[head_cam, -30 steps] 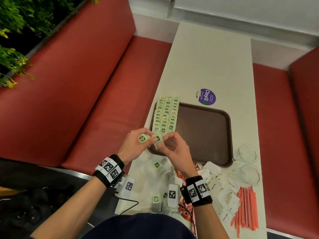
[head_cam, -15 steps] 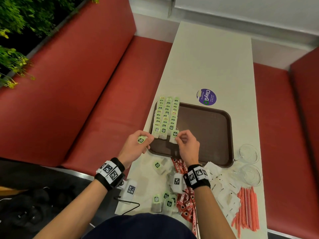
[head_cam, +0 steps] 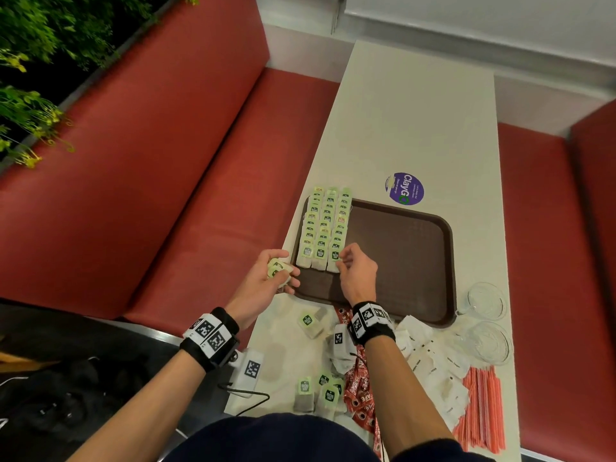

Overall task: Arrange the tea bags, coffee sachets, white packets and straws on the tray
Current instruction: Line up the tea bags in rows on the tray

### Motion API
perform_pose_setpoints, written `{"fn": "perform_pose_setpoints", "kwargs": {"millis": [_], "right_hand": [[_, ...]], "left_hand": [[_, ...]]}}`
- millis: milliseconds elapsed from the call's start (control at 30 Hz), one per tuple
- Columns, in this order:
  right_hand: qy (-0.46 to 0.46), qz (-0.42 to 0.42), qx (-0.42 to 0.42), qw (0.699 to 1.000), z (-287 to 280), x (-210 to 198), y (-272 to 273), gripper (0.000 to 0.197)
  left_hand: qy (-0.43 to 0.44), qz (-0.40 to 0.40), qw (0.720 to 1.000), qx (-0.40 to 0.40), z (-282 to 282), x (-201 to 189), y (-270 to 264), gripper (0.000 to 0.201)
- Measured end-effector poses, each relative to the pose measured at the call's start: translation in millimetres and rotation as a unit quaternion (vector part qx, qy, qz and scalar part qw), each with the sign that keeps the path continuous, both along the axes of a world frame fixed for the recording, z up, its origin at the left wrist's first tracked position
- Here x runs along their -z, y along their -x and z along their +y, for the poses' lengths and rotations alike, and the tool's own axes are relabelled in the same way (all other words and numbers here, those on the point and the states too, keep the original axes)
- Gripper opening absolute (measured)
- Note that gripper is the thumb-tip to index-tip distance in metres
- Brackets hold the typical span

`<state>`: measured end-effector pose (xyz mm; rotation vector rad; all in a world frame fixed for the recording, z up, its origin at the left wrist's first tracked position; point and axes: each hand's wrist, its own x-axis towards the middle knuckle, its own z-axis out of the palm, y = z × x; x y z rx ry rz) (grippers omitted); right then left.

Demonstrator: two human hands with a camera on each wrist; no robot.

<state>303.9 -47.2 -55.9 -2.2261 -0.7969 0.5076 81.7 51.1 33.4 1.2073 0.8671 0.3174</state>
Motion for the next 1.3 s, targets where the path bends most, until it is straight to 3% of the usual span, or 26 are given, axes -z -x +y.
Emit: {"fn": "perform_pose_setpoints", "kwargs": {"millis": [200,333,433,533,633,767,1033,1200,1300], "right_hand": [[0.044,-0.035,0.004,0.998,4,-1,4,0.017],[-0.046,-0.029,0.010,0.998,5,-33,16,0.007],[-0.091,0.075,-0.033,0.992,4,-68,34,0.013],[-0.091,0.214,-0.093,0.968,-3,-96,51,0.013],[-0.095,0.259,-0.133,0.952,-11,-102,57,0.009],[-0.117,0.311,-0.117,0.936,-17,-96,58,0.009],[-0.153,0.286,-0.076,0.943,-18,-90,60,0.013],[-0.097,0.216,-0.106,0.966,-14,-74,61,0.016],[-0.097,0.229,-0.075,0.966,-14,-70,60,0.013]], "left_hand": [[-0.031,-0.015,0.999,0.016,-4,-5,0,0.026],[-0.060,-0.006,0.997,0.038,-4,-10,-1,0.023],[-0.077,0.003,0.996,0.053,-5,-9,-4,0.024],[-0.089,0.022,0.994,0.064,-6,-5,-5,0.027],[-0.122,0.049,0.987,0.088,-8,-5,-3,0.024],[-0.135,0.054,0.984,0.101,-12,-4,-1,0.026],[-0.147,0.042,0.988,0.028,-11,0,1,0.012],[-0.144,0.046,0.988,-0.010,-9,3,0,0.015],[-0.142,0.057,0.988,-0.030,-8,7,0,0.009]]}}
